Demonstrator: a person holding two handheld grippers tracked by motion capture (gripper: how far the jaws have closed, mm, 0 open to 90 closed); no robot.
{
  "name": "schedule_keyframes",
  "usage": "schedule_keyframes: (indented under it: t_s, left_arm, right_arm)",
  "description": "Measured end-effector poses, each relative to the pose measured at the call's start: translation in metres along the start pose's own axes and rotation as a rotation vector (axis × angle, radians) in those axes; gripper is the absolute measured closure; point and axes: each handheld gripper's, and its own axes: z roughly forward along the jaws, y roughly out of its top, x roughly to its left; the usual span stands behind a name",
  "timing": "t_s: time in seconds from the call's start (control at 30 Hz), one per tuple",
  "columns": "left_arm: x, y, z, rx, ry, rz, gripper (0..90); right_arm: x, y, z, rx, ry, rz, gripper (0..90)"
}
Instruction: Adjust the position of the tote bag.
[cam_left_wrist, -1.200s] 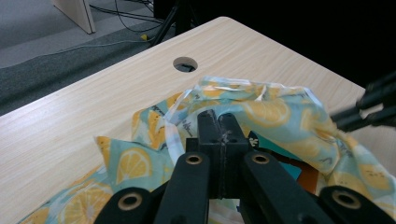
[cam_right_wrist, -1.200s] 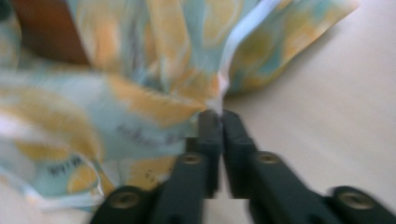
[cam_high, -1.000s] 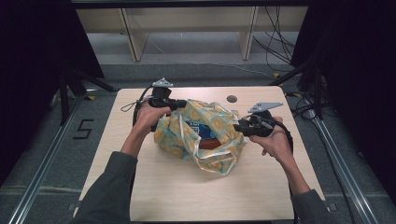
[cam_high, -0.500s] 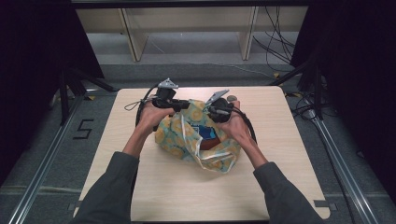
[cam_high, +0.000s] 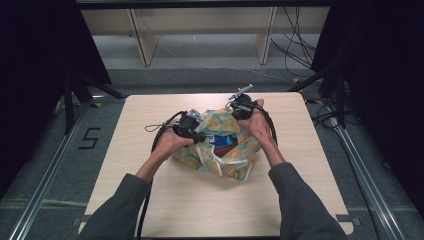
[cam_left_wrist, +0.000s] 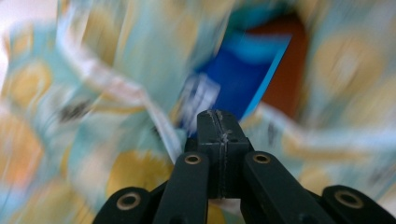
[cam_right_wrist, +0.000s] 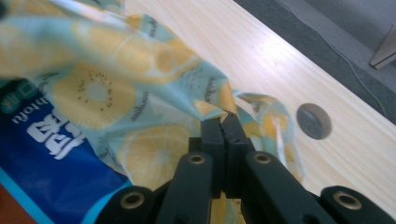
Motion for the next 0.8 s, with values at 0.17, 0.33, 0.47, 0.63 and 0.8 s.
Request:
schedule_keyframes:
  t_s: [0.17, 0.33, 0.47, 0.63, 0.8]
  left_arm:
    - [0.004, -0.053, -0.019, 0.144, 0.015, -0.013, 89.3]
    - [0.003, -0.111, -0.022, 0.273, -0.016, 0.002, 89.3]
    - [-0.016, -0.110, -0.020, 0.277, -0.010, 0.034, 83.5]
    - [-0.017, -0.066, -0.046, -0.033, 0.101, 0.021, 81.3]
    - [-0.024, -0.018, -0.032, -0.045, 0.177, 0.085, 70.3]
  right_arm:
    - [-0.012, -0.003, -0.002, 0.013, -0.013, 0.002, 90.0]
    - [-0.013, -0.006, 0.005, 0.012, -0.004, 0.024, 90.0]
    - [0.000, 0.001, 0.010, 0.043, -0.004, 0.018, 90.0]
    - [0.000, 0.003, 0.006, 0.024, 0.014, 0.003, 90.0]
    - [0.003, 0.003, -0.006, -0.007, 0.035, 0.006, 90.0]
